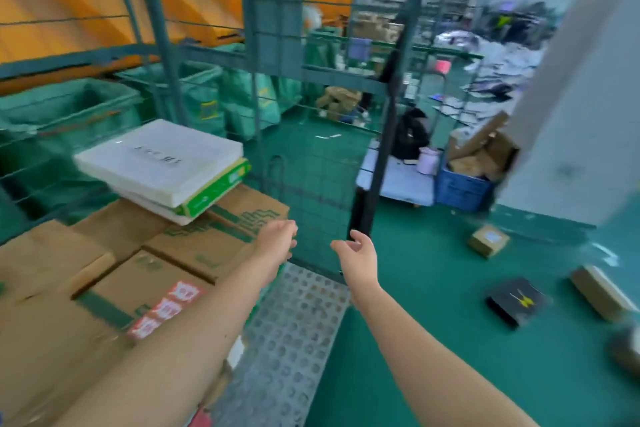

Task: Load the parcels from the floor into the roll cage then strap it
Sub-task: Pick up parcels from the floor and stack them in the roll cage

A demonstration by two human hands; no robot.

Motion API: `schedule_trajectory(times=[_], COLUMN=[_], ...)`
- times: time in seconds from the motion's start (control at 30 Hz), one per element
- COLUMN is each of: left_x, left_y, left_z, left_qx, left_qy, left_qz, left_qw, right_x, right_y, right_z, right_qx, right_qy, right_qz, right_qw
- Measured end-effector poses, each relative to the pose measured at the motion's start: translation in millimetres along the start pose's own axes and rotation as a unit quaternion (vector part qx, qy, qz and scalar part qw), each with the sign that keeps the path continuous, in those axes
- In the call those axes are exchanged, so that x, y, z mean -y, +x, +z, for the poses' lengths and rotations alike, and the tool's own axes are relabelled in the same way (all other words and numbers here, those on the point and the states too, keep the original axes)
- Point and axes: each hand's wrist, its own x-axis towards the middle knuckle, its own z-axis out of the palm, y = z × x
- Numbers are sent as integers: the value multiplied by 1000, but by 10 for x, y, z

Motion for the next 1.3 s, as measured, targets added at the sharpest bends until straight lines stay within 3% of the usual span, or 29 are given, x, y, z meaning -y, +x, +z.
schedule_trajectory(times=[0.3, 0.63, 1.0, 1.3], left_x=[-51, -31, 225, 406], left_y=[-433, -1175, -2013, -2139], left_z=[1986, 4264, 6279, 7913], left_qx=[185, 303, 446, 533], left_qy=[79, 123, 192, 254], left_qz=[19, 23, 41, 38], left_qw=[979, 945, 873, 806], right_x=[-279, -615, -1070, -1368], right_y=[66, 27, -161, 91], right_z=[-1961, -4158, -6037, -7254], right_qx=[-181, -319, -460, -553], right_qy=[67, 101, 141, 178], right_qz=[39, 49, 85, 125], right_qw=[980, 941, 872, 805])
